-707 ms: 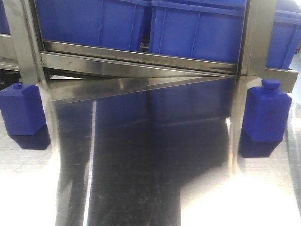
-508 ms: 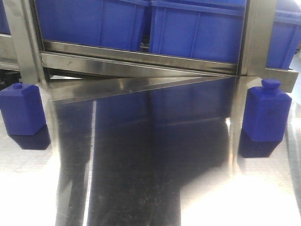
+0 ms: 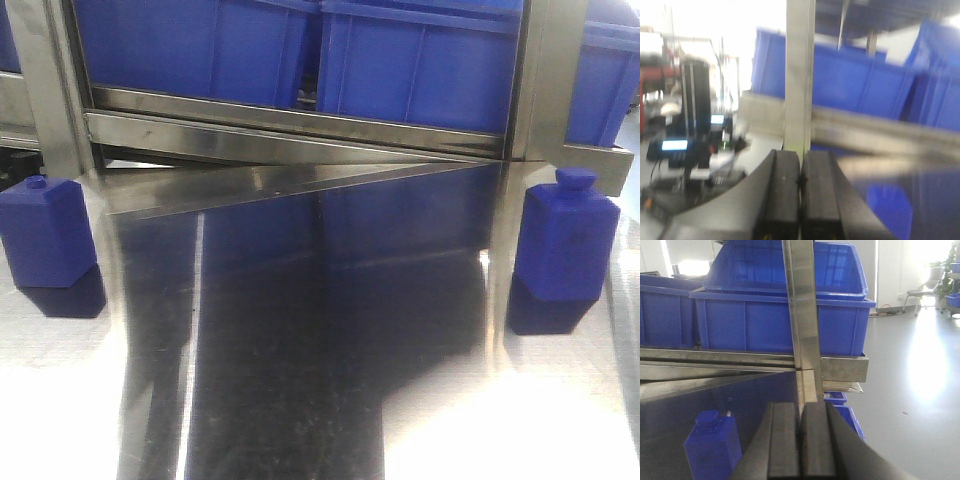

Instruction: Pick and sort blue part to right shelf

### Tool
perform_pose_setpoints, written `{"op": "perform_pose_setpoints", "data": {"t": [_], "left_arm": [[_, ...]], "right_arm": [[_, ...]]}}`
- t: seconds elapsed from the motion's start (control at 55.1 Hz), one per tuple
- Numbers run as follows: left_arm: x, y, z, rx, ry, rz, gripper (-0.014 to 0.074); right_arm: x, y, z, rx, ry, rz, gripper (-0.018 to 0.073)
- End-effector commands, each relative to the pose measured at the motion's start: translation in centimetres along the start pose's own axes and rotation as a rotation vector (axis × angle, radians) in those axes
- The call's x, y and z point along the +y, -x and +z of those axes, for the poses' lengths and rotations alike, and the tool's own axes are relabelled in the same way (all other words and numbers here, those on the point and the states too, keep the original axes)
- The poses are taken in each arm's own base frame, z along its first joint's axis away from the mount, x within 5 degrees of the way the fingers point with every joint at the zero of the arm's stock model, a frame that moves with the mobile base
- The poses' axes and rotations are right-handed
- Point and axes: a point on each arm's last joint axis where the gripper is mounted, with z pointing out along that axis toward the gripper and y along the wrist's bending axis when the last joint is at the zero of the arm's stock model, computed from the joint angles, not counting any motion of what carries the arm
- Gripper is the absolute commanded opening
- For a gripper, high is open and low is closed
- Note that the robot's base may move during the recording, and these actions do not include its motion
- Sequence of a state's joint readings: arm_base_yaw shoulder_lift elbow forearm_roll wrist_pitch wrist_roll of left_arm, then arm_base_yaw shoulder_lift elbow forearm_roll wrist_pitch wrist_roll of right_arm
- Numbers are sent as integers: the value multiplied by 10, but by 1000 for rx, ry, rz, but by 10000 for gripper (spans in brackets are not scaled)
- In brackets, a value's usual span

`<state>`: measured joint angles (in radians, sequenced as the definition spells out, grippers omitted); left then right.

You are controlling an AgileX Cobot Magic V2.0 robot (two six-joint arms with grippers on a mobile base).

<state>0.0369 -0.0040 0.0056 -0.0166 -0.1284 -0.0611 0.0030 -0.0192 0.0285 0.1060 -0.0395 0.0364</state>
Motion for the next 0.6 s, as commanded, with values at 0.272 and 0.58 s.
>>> {"op": "perform_pose_setpoints", "data": {"t": [0.272,0.58], "left_arm": [[-9,107,17,108,3,-7,129],[-17,129,85,550,-16,-77,297]], "right_arm": [[0,13,-1,-126,-1,-1,59],[0,13,-1,-127,-1,-1,59]]}}
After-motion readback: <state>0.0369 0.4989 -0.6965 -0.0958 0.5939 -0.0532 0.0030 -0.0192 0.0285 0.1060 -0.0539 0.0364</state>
